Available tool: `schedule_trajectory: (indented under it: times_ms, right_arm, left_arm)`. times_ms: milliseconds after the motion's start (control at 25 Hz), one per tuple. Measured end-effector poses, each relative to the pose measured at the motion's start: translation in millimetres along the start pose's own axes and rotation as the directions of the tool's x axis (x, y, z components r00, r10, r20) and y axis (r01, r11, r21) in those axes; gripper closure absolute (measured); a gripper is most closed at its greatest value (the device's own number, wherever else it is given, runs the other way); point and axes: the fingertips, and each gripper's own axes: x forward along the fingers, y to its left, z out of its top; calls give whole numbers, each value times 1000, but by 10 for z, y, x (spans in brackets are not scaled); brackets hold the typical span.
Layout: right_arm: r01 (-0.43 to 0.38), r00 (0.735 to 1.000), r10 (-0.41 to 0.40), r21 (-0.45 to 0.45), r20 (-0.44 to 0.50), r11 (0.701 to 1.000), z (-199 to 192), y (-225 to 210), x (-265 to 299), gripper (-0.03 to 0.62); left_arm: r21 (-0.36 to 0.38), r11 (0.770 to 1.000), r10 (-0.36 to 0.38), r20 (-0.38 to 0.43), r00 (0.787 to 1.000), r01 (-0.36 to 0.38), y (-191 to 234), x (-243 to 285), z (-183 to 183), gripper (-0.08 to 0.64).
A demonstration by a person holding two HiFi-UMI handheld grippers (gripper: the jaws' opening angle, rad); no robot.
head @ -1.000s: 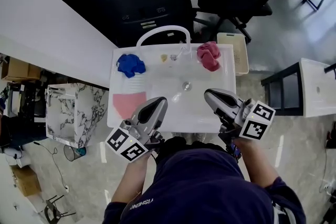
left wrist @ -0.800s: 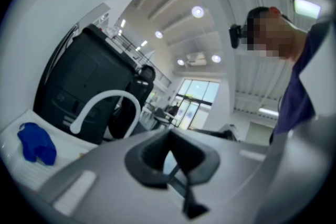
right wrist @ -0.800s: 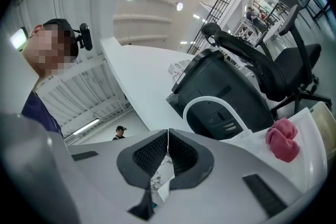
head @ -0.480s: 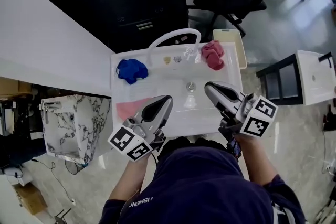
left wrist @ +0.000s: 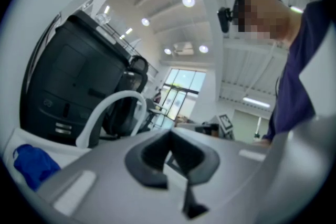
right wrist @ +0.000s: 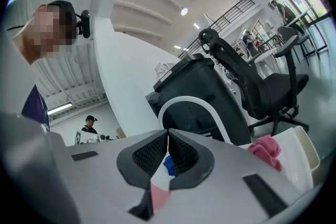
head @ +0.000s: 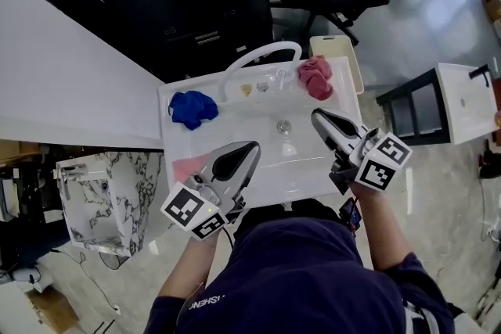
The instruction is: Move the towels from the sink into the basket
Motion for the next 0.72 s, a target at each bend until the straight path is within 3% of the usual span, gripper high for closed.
schedule_trajectory:
  times_ms: [200,480,600,720]
  right_arm:
    - [21,1000,-21,-69,3,997,6,-393,33,583]
    - [91,992,-105,-174,-71,980,-155,-1110,125,580]
    - [123,981,-151,-206,-126,971,-285,-1413,206,495]
    - [149,966,-192,-241,-170,959,-412,-1688,287,461]
  left_arm:
    - [-18,999,40,-21,999,-41,18,97,-84,557]
    - [-23,995,97,-67,993,-99,-24,233,-215,557]
    - [-22,991,133,-83,988,-135,-34,247,-256,557]
    - [-28,986,164,-89,982,-167,-25,259,-303,557]
